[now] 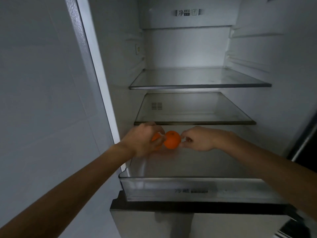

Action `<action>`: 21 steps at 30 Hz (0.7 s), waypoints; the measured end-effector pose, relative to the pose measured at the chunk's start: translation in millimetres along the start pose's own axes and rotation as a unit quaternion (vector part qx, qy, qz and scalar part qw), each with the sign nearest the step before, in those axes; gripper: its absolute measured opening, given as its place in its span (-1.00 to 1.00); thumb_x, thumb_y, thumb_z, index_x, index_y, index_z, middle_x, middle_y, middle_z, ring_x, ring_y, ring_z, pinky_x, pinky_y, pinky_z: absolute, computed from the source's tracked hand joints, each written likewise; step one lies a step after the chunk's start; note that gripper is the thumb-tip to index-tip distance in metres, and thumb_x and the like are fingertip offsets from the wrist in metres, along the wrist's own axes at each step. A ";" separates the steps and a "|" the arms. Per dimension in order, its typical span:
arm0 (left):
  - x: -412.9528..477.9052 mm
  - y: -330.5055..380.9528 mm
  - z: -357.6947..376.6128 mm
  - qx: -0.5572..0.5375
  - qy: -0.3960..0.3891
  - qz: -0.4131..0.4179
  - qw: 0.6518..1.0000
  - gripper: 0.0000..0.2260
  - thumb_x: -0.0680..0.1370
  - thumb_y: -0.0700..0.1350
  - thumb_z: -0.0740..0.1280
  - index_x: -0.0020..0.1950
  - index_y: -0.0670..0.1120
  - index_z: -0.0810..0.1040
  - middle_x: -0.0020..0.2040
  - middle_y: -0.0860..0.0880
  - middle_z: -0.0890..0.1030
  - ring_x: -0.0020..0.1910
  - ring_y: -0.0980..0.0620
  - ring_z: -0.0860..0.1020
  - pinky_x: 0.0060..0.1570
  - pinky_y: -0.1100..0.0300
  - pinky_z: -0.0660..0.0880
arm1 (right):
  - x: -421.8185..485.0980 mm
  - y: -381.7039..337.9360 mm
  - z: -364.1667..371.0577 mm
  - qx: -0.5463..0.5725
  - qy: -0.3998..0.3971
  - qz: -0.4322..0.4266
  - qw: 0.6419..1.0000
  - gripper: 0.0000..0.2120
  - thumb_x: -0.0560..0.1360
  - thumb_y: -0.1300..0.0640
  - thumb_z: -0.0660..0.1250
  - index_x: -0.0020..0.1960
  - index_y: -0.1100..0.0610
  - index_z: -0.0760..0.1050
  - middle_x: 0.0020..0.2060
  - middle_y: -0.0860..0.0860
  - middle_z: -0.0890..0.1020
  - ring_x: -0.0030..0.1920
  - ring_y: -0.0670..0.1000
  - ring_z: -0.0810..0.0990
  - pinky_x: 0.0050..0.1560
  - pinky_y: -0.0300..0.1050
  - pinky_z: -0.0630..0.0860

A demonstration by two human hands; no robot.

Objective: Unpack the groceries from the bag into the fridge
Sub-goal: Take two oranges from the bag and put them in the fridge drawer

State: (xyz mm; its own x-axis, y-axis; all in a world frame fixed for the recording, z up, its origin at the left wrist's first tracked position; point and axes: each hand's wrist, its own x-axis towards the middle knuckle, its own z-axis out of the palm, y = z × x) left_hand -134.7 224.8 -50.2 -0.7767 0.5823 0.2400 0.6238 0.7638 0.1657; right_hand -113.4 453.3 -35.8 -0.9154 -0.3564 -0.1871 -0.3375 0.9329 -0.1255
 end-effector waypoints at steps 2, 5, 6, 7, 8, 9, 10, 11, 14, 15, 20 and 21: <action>-17.6 12.3 -15.8 -0.072 0.044 0.020 0.996 -0.58 0.56 0.32 0.10 0.14 0.10 0.58 0.05 0.08 0.60 -0.01 0.08 0.57 -0.01 0.02 0.56 | -25.9 -6.9 -5.5 0.016 0.038 -0.015 0.999 -0.56 0.59 -0.18 0.15 0.26 0.10 0.51 0.12 0.07 0.61 0.06 0.02 0.56 0.15 -0.02 0.48; -51.3 30.2 -28.9 -0.098 0.050 0.054 0.992 -0.60 0.58 0.34 0.08 0.20 0.16 0.54 0.07 0.15 0.57 -0.01 0.15 0.56 0.02 0.09 0.55 | -69.3 -17.6 -5.8 0.046 0.108 -0.023 0.993 -0.48 0.56 -0.26 0.08 0.37 0.02 0.42 0.25 0.01 0.54 0.19 -0.04 0.50 0.27 -0.07 0.42; -62.0 34.9 -29.2 -0.083 0.039 0.066 0.994 -0.58 0.57 0.36 0.08 0.23 0.17 0.51 0.11 0.16 0.55 0.01 0.15 0.56 0.02 0.08 0.55 | -84.9 -21.5 -3.6 0.055 0.118 -0.021 0.991 -0.45 0.54 -0.28 0.08 0.40 -0.01 0.37 0.29 -0.02 0.51 0.24 -0.07 0.47 0.29 -0.12 0.39; -71.6 38.6 -27.1 -0.068 0.028 0.078 0.994 -0.56 0.55 0.38 0.09 0.27 0.19 0.47 0.14 0.16 0.53 0.02 0.14 0.55 0.03 0.08 0.56 | -99.7 -24.8 0.0 0.064 0.116 -0.016 0.991 -0.41 0.51 -0.31 0.09 0.44 -0.04 0.32 0.34 -0.05 0.46 0.28 -0.09 0.43 0.30 -0.16 0.36; -79.9 41.6 -22.8 -0.058 0.021 0.089 0.994 -0.54 0.53 0.39 0.12 0.31 0.19 0.44 0.18 0.15 0.50 0.05 0.14 0.53 0.04 0.10 0.56 | -113.5 -27.4 5.0 0.074 0.107 -0.009 0.991 -0.34 0.46 -0.36 0.12 0.47 -0.08 0.26 0.38 -0.10 0.40 0.32 -0.12 0.39 0.33 -0.18 0.33; -86.9 43.2 -17.0 -0.049 0.018 0.099 0.994 -0.50 0.51 0.40 0.15 0.36 0.19 0.39 0.23 0.14 0.48 0.09 0.14 0.52 0.07 0.13 0.55 | -125.3 -29.3 10.5 0.083 0.097 -0.001 0.992 -0.27 0.40 -0.41 0.15 0.49 -0.11 0.20 0.41 -0.15 0.34 0.34 -0.14 0.34 0.36 -0.17 0.32; -92.9 44.4 -10.0 -0.038 0.022 0.107 0.993 -0.45 0.50 0.39 0.19 0.42 0.17 0.35 0.29 0.12 0.46 0.13 0.13 0.51 0.09 0.15 0.55 | -134.6 -29.4 17.6 0.088 0.090 0.005 0.992 -0.21 0.36 -0.44 0.19 0.50 -0.15 0.15 0.43 -0.18 0.28 0.36 -0.16 0.30 0.39 -0.16 0.30; -97.4 44.3 -2.3 -0.023 0.032 0.115 0.993 -0.42 0.50 0.38 0.23 0.44 0.14 0.33 0.33 0.09 0.45 0.17 0.10 0.52 0.09 0.15 0.56 | -142.5 -28.3 25.5 0.089 0.087 0.009 0.992 -0.18 0.35 -0.43 0.23 0.51 -0.17 0.08 0.46 -0.20 0.21 0.39 -0.17 0.26 0.41 -0.16 0.28; -103.3 39.5 15.5 0.019 0.088 0.137 0.987 -0.43 0.47 0.27 0.35 0.41 0.07 0.38 0.31 0.01 0.50 0.15 -0.01 0.57 -0.03 0.13 0.56 | -155.0 -20.5 53.7 0.042 0.100 0.029 0.994 -0.16 0.49 -0.25 0.29 0.55 -0.14 -0.16 0.56 -0.13 -0.06 0.52 -0.09 0.06 0.51 -0.13 0.11; -103.8 37.8 18.2 0.019 0.105 0.139 0.984 -0.44 0.46 0.24 0.38 0.39 0.06 0.40 0.29 0.00 0.52 0.13 -0.02 0.58 -0.07 0.13 0.57 | -156.1 -19.1 61.6 0.010 0.111 0.041 0.993 -0.17 0.52 -0.21 0.26 0.56 -0.11 -0.22 0.57 -0.08 -0.13 0.55 -0.04 0.00 0.53 -0.10 0.05; -101.9 35.0 19.2 0.037 0.154 0.155 0.975 -0.39 0.40 0.25 0.42 0.34 0.00 0.40 0.25 -0.04 0.52 0.10 -0.04 0.57 -0.11 0.14 0.58 | -148.6 -18.0 83.2 -0.085 0.193 0.065 0.975 -0.18 0.56 -0.10 0.26 0.57 -0.01 -0.23 0.57 0.07 -0.19 0.56 0.05 -0.03 0.53 -0.06 -0.05; -100.6 33.7 19.3 0.041 0.153 0.153 0.975 -0.39 0.40 0.26 0.40 0.34 0.00 0.40 0.25 -0.04 0.52 0.10 -0.04 0.57 -0.10 0.14 0.57 | -147.0 -16.8 84.5 -0.088 0.204 0.062 0.973 -0.17 0.54 -0.10 0.29 0.57 -0.01 -0.20 0.57 0.08 -0.17 0.56 0.06 0.01 0.52 -0.05 -0.04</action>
State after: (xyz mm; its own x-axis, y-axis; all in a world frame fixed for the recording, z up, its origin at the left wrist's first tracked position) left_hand -37.2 197.3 -87.2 -0.4851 0.6860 0.5423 0.8040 0.5937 -0.0318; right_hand 45.3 485.6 -88.5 -0.9505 -0.2231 0.2161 -0.2175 0.9748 0.0498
